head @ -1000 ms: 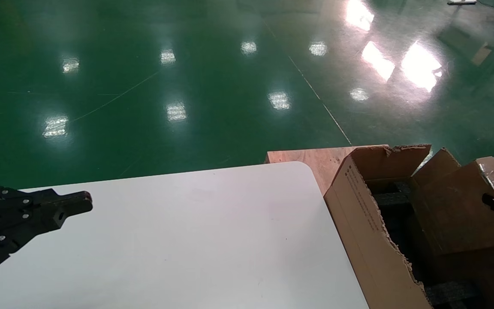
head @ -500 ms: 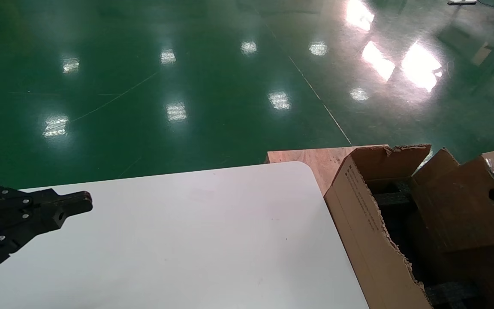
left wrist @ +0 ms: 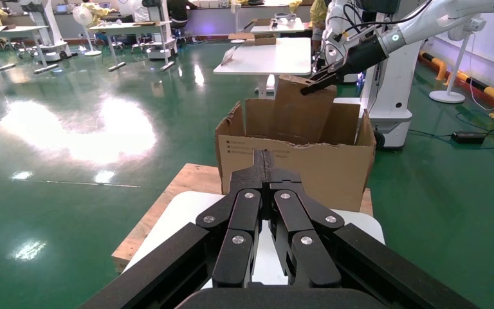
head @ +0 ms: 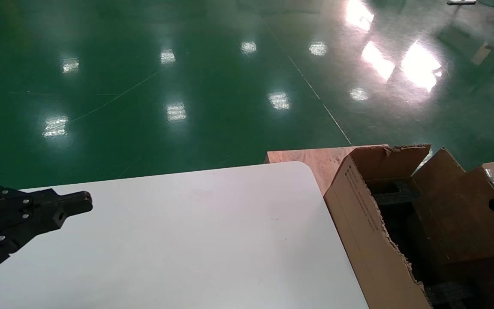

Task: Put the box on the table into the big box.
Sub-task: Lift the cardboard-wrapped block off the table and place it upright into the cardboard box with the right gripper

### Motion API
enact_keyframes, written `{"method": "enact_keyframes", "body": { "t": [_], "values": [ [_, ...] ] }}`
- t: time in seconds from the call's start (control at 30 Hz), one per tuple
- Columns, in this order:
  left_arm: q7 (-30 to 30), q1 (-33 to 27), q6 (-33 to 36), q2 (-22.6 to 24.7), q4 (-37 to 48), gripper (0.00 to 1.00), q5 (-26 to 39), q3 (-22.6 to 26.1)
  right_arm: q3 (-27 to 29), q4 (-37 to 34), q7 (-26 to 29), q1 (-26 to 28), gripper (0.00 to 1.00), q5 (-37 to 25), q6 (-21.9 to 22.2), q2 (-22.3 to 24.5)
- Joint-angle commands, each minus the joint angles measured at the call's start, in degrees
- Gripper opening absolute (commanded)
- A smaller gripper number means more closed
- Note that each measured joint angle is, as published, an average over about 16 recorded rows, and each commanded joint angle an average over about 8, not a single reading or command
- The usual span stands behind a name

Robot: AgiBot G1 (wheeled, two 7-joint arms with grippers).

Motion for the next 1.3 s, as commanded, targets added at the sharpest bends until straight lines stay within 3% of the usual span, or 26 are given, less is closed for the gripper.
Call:
{"method": "enact_keyframes", "body": {
  "t": [0.03,0.37,0.8,1.03,1.3],
  "values": [
    [0.0,0.0,0.0,0.0,0.0,0.00,0.0,0.0,0.8,1.1,0.7,-1.1,0.00,-0.5,1.0,0.3],
    [0.0,0.0,0.0,0.0,0.0,0.00,0.0,0.0,0.4,3.0,3.1,-3.5,0.00,-1.8,3.3,0.7],
    [0.0,0.0,0.0,0.0,0.0,0.00,0.0,0.0,-5.6,1.2,3.6,-1.0,0.00,-1.9,5.1,-0.6],
    [0.0,0.0,0.0,0.0,0.0,0.00,0.0,0.0,-10.7,-1.4,2.6,2.6,0.00,-1.7,4.5,-1.8],
    [0.0,0.0,0.0,0.0,0.0,0.00,0.0,0.0,-19.2,-4.2,1.2,10.7,0.00,-1.0,3.4,-2.4]
  ]
}}
